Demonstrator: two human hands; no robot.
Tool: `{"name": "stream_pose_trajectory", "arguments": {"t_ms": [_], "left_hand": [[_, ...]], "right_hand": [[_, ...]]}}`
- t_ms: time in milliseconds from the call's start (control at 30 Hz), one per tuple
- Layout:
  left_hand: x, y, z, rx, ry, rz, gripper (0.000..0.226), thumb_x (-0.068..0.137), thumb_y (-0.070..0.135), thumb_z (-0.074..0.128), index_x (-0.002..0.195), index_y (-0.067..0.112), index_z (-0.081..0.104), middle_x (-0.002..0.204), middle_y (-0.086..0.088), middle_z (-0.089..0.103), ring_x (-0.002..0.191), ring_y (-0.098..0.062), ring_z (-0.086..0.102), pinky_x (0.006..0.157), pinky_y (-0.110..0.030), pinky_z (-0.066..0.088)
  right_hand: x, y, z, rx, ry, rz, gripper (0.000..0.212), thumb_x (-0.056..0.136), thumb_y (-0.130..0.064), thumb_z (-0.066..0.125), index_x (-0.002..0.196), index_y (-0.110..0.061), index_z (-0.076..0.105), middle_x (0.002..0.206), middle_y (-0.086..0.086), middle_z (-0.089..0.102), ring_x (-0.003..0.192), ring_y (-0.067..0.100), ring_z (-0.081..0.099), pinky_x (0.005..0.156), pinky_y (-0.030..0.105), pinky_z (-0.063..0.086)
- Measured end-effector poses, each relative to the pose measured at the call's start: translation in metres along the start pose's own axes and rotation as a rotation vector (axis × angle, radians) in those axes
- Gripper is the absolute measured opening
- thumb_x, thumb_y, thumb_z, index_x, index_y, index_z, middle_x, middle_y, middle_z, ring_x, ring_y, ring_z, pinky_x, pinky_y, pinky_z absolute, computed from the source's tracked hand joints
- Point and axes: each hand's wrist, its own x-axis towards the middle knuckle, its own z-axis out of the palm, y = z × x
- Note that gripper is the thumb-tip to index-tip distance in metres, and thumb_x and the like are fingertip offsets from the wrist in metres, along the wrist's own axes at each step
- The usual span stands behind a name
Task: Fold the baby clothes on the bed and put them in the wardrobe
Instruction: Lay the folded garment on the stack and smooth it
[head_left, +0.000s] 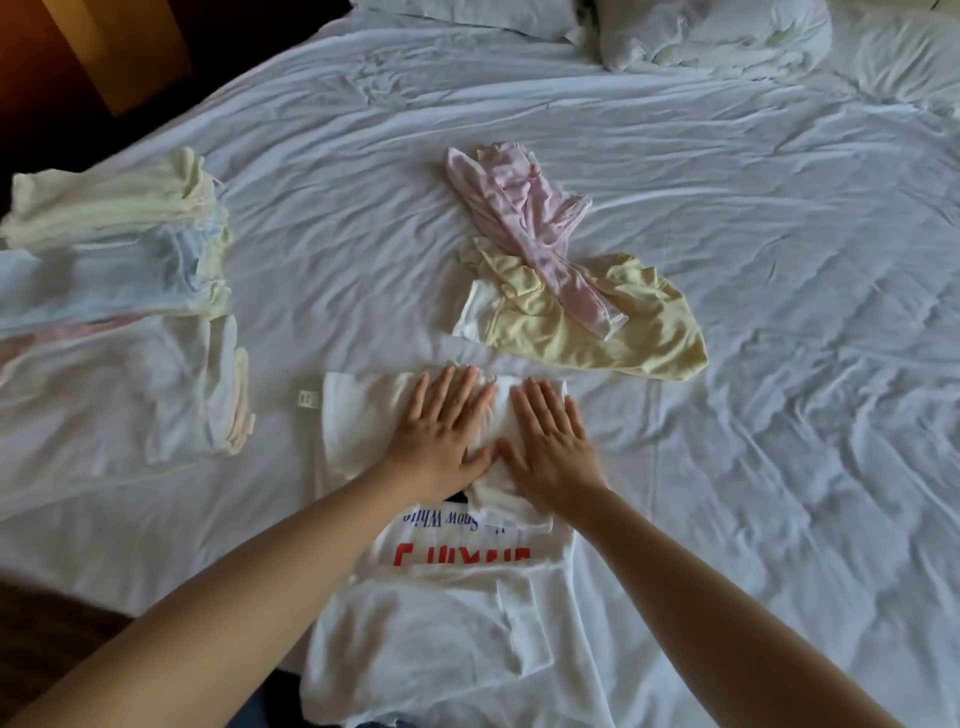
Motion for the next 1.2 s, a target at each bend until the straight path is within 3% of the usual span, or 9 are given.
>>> {"name": "stream_pose_trajectory", "arguments": {"t_ms": [100, 200, 433, 633, 767, 867, 1000, 1100, 1200], "left_hand": [[0.003, -0.003, -0.015, -0.02, -0.146, -0.008, 0.082, 0.081, 0.071, -0.006, 0.15, 0.03, -0.023, 0.158, 0.0, -0.029, 0.145, -0.023, -0.028, 0.117, -0.048, -0.017], [-0.018, -0.003, -0.03, -0.102, -0.186, 0.012, 0.078, 0.084, 0.065, -0.003, 0.152, 0.03, -0.018, 0.159, 0.001, -0.027, 0.144, -0.018, -0.03, 0.117, -0.047, -0.019], [-0.142, 0.004, -0.039, -0.324, -0.029, 0.035, 0.068, 0.095, 0.056, 0.009, 0.157, 0.027, 0.006, 0.162, 0.011, -0.012, 0.143, -0.001, -0.026, 0.121, -0.033, -0.013], [-0.22, 0.002, -0.034, -0.33, 0.096, 0.119, 0.051, 0.096, 0.046, 0.042, 0.143, 0.027, 0.043, 0.158, 0.012, 0.025, 0.148, -0.005, 0.012, 0.117, -0.027, 0.022], [-0.244, 0.009, -0.032, -0.323, 0.208, 0.145, 0.04, 0.084, 0.042, 0.057, 0.119, 0.022, 0.056, 0.134, 0.004, 0.049, 0.125, -0.014, 0.049, 0.094, -0.034, 0.051], [-0.255, 0.014, -0.03, -0.256, 0.227, 0.144, 0.038, 0.079, 0.044, 0.057, 0.111, 0.024, 0.057, 0.12, 0.006, 0.048, 0.111, -0.011, 0.048, 0.084, -0.032, 0.052], [-0.261, 0.017, -0.025, -0.224, 0.119, 0.093, 0.049, 0.077, 0.044, 0.067, 0.121, 0.027, 0.052, 0.128, 0.007, 0.041, 0.121, -0.009, 0.039, 0.097, -0.029, 0.042], [-0.26, 0.021, -0.029, -0.201, 0.028, 0.062, 0.06, 0.075, 0.048, 0.069, 0.127, 0.029, 0.048, 0.134, 0.008, 0.035, 0.129, -0.011, 0.035, 0.103, -0.028, 0.036], [-0.262, 0.025, -0.034, -0.181, -0.013, 0.066, 0.064, 0.073, 0.049, 0.068, 0.129, 0.029, 0.045, 0.134, 0.008, 0.032, 0.13, -0.011, 0.034, 0.103, -0.028, 0.037]], "right_hand": [[0.002, -0.003, -0.01, 0.0, -0.078, 0.04, 0.078, 0.092, -0.062, 0.005, 0.155, -0.018, -0.005, 0.162, 0.003, -0.013, 0.145, 0.015, -0.022, 0.118, 0.034, -0.017], [-0.007, -0.014, -0.027, 0.113, -0.154, 0.092, 0.068, 0.101, -0.05, 0.026, 0.156, -0.019, -0.001, 0.163, 0.001, -0.01, 0.148, 0.015, -0.017, 0.12, 0.037, -0.012], [-0.107, -0.041, -0.017, 0.406, 0.157, -0.089, 0.051, 0.095, -0.046, 0.042, 0.141, -0.024, 0.05, 0.15, -0.007, 0.043, 0.144, 0.006, 0.023, 0.123, 0.034, 0.012], [-0.169, -0.053, -0.003, 0.42, 0.279, -0.277, 0.035, 0.09, -0.041, 0.052, 0.118, -0.029, 0.07, 0.127, -0.018, 0.062, 0.129, -0.002, 0.047, 0.107, 0.029, 0.043], [-0.194, -0.058, 0.004, 0.409, 0.32, -0.296, 0.037, 0.086, -0.048, 0.056, 0.114, -0.03, 0.072, 0.128, -0.018, 0.062, 0.128, -0.003, 0.046, 0.103, 0.028, 0.047], [-0.209, -0.059, 0.005, 0.351, 0.246, -0.326, 0.052, 0.078, -0.058, 0.059, 0.121, -0.03, 0.068, 0.138, -0.014, 0.055, 0.135, 0.0, 0.038, 0.111, 0.03, 0.038], [-0.218, -0.054, 0.002, 0.193, 0.042, -0.384, 0.074, 0.07, -0.054, 0.072, 0.136, -0.03, 0.049, 0.153, -0.021, 0.024, 0.143, -0.002, 0.014, 0.116, 0.023, 0.019], [-0.221, -0.053, -0.005, 0.154, 0.012, -0.383, 0.058, 0.075, -0.033, 0.074, 0.129, -0.026, 0.052, 0.149, -0.026, 0.016, 0.141, -0.004, 0.015, 0.106, 0.017, 0.027], [-0.221, -0.052, -0.01, 0.155, 0.0, -0.395, 0.023, 0.078, -0.03, 0.071, 0.099, -0.026, 0.062, 0.151, -0.019, 0.033, 0.141, -0.003, 0.024, 0.106, 0.021, 0.039]]}}
